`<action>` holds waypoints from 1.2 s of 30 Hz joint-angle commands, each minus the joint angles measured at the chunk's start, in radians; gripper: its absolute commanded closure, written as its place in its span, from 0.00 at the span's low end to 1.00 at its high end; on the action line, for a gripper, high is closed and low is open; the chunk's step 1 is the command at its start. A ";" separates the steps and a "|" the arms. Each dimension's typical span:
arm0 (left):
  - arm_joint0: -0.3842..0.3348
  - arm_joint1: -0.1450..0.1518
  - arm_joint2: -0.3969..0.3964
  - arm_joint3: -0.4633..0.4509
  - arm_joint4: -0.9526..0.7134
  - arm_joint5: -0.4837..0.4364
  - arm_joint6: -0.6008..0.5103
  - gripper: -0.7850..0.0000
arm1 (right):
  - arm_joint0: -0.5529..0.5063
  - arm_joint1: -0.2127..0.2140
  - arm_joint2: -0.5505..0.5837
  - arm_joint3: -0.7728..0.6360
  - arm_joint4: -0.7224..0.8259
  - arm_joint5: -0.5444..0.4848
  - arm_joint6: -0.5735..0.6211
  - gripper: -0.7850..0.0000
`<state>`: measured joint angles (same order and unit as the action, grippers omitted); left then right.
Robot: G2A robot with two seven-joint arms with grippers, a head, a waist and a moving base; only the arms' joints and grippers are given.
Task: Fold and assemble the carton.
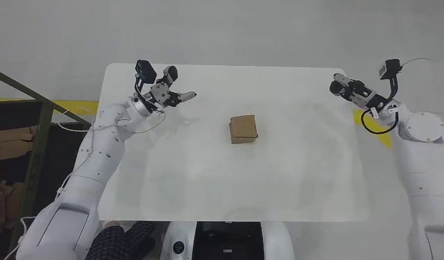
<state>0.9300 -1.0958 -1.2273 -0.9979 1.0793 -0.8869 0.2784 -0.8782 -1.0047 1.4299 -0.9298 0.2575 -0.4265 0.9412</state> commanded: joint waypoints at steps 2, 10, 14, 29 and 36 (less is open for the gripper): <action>0.013 0.010 -0.047 0.003 -0.047 0.016 -0.016 0.00 | 0.003 0.007 0.020 0.020 -0.017 -0.029 -0.018 0.55; 0.051 0.036 -0.149 -0.022 -0.111 0.036 -0.089 0.00 | -0.027 0.024 0.081 0.014 -0.055 -0.120 -0.110 0.00; 0.070 0.045 -0.187 -0.039 -0.136 0.049 -0.113 0.00 | -0.043 0.030 0.102 0.002 -0.069 -0.149 -0.153 0.00; 0.076 0.047 -0.197 -0.041 -0.145 0.051 -0.117 0.00 | -0.043 0.030 0.102 0.002 -0.069 -0.149 -0.153 0.00; 0.076 0.047 -0.197 -0.041 -0.145 0.051 -0.117 0.00 | -0.043 0.030 0.102 0.002 -0.069 -0.149 -0.153 0.00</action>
<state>1.0055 -1.0486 -1.4243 -1.0390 0.9344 -0.8363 0.1615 -0.9211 -0.9751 1.5321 -0.9281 0.1885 -0.5751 0.7881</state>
